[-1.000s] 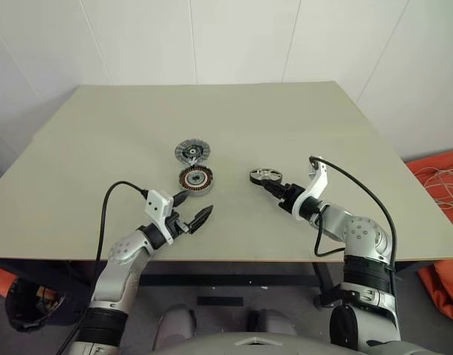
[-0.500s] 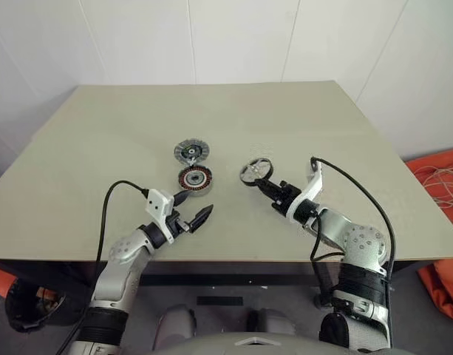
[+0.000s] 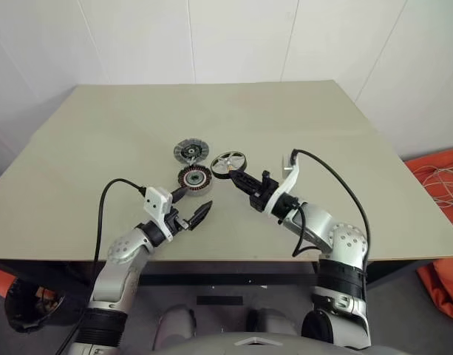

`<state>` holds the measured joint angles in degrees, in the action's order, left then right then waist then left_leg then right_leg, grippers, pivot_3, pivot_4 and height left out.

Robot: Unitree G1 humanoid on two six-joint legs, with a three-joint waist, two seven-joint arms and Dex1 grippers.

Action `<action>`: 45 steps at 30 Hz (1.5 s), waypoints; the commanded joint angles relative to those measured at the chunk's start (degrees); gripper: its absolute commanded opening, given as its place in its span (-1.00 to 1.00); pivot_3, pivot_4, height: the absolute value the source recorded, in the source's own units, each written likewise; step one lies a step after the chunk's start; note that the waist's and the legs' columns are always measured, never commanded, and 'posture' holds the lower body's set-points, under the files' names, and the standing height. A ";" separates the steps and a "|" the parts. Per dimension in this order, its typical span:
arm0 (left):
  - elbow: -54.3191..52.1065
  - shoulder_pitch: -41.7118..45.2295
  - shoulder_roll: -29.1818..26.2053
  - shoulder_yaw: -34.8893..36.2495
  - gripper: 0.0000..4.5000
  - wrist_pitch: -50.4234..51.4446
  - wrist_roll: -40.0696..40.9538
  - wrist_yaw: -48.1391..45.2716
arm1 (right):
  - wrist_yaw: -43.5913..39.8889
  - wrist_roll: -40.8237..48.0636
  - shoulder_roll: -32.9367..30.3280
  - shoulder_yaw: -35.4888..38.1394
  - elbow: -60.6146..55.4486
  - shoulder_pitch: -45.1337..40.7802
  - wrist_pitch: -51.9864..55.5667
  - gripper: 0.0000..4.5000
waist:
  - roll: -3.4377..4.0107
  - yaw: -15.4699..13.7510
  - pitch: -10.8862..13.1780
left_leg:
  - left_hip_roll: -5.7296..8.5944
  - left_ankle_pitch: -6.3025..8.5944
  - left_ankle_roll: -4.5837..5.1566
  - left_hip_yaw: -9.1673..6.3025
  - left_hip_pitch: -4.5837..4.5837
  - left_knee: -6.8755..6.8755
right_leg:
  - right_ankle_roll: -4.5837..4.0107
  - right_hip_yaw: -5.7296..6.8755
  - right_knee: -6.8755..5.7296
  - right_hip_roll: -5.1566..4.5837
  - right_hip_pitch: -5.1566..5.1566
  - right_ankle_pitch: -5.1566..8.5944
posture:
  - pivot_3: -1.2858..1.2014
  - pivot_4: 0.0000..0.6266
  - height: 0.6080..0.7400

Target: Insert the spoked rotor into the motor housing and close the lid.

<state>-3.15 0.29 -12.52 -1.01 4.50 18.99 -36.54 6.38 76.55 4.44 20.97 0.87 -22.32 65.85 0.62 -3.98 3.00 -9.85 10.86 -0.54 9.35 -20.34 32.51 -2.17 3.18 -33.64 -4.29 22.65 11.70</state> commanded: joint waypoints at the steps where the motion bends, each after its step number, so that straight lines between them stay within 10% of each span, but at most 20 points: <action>1: -1.32 0.31 0.22 2.53 1.00 -2.25 -0.75 3.23 | -3.72 -3.13 0.54 -2.96 4.02 -3.73 -3.39 -0.90 | -0.01 -0.01 -0.01 | 0.00 -0.09 -0.15 0.00 -0.04 -0.02 | 0.00 0.00 0.00 0.00 0.05 0.00 | 0.03 -1.00 1.00; 45: -3.53 -4.22 -1.47 5.50 1.00 -1.78 2.08 3.63 | -24.42 -21.74 6.00 -5.30 30.84 -17.08 -13.89 -0.90 | -0.15 -0.03 -0.07 | -0.04 -0.12 -0.19 -0.03 -0.48 0.24 | -0.43 0.04 -0.21 0.01 0.34 -0.26 | 0.03 -1.00 1.00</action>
<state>-5.35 -4.73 -13.49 3.98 3.03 20.23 -32.39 -16.82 54.18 7.12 15.05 32.16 -35.85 52.94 0.46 -4.01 2.93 -9.90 10.74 -0.72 9.32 -20.82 32.75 -2.60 3.21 -33.86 -4.28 22.99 11.44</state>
